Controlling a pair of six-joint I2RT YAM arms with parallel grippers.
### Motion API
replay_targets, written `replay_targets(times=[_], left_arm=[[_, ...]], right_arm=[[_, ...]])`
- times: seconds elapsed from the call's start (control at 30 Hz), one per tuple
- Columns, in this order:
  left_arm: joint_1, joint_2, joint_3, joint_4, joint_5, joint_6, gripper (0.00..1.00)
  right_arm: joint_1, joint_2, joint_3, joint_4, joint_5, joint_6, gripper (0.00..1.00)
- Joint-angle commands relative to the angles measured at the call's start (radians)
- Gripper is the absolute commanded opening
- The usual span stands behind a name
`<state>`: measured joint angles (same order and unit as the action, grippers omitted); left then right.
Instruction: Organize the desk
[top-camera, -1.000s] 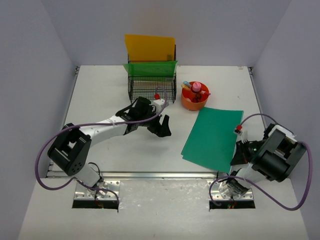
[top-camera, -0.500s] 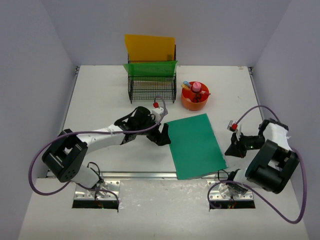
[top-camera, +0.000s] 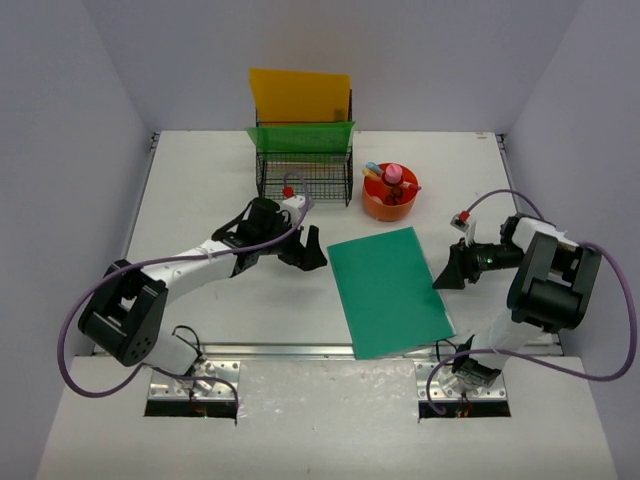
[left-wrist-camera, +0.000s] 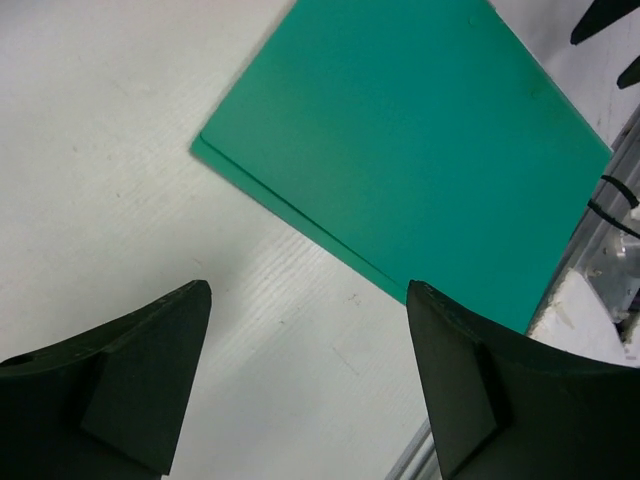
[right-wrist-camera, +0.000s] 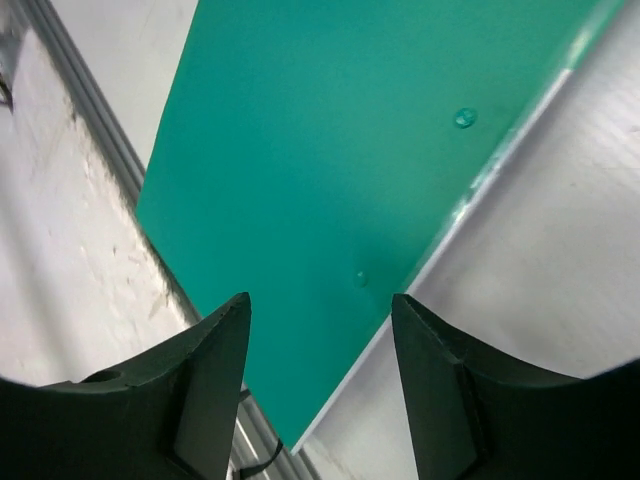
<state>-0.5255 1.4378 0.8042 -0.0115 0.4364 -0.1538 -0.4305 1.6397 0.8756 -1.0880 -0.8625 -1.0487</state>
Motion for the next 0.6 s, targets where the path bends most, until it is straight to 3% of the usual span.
replay_targets(times=[0.0,0.13,0.37,0.57], left_arm=[[-0.002,0.051,-0.06,0.108,0.079,-0.162,0.75],[-0.003,0.169,-0.061,0.187,0.122,-0.273,0.7],[-0.029,0.349,-0.003,0.263,0.153,-0.343,0.66],[-0.068,0.542,0.122,0.248,0.187,-0.38,0.64]], right_arm=[[-0.006,0.069,0.053,0.158,-0.068,0.326,0.63],[-0.004,0.172,0.095,0.226,-0.049,0.432,0.64],[0.03,0.316,0.142,0.251,-0.009,0.502,0.63],[0.154,0.401,0.177,0.215,-0.007,0.518,0.61]])
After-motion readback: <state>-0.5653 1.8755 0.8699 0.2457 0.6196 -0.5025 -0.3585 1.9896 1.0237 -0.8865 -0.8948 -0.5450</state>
